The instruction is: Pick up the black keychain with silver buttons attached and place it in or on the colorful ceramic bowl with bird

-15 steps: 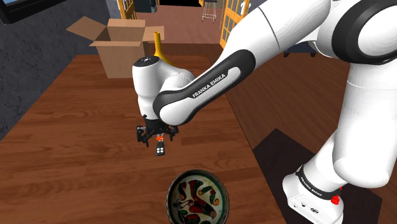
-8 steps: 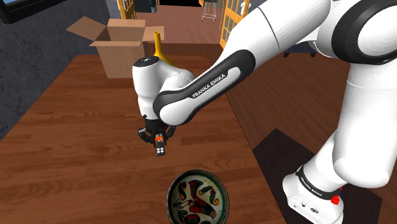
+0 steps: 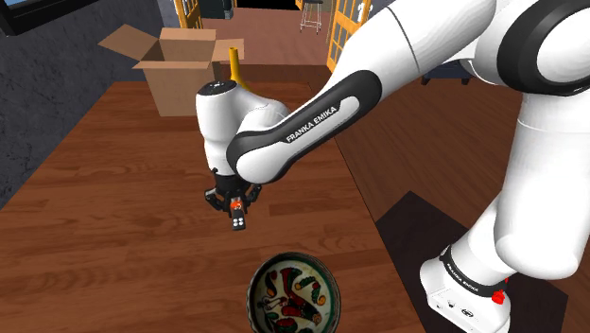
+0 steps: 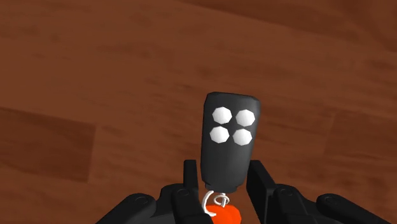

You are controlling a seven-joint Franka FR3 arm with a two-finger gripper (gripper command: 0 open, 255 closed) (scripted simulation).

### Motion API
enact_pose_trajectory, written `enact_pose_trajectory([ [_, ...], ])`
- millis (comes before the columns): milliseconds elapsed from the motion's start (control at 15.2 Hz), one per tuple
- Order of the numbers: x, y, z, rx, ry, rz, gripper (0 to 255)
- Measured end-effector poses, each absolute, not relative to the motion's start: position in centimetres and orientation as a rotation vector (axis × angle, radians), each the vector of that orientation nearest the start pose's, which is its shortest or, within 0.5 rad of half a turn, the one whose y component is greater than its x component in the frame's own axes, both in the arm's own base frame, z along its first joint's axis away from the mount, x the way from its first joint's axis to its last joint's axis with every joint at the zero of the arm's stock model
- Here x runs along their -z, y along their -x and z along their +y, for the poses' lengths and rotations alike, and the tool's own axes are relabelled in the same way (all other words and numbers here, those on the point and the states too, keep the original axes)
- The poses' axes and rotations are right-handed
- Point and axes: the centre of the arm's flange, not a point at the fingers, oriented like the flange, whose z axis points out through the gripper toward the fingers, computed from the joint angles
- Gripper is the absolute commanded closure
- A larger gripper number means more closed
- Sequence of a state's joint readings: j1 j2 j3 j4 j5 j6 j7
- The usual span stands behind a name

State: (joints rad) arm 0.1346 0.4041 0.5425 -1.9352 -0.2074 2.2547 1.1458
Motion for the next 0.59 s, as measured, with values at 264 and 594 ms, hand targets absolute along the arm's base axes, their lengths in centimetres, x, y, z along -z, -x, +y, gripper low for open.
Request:
enact_pose_trajectory([
  [264, -32.1, -49.2, 36.9, -0.072, 3.073, 0.574, 255],
  [594, -34.7, -49.2, 36.9, -0.072, 3.073, 0.574, 255],
])
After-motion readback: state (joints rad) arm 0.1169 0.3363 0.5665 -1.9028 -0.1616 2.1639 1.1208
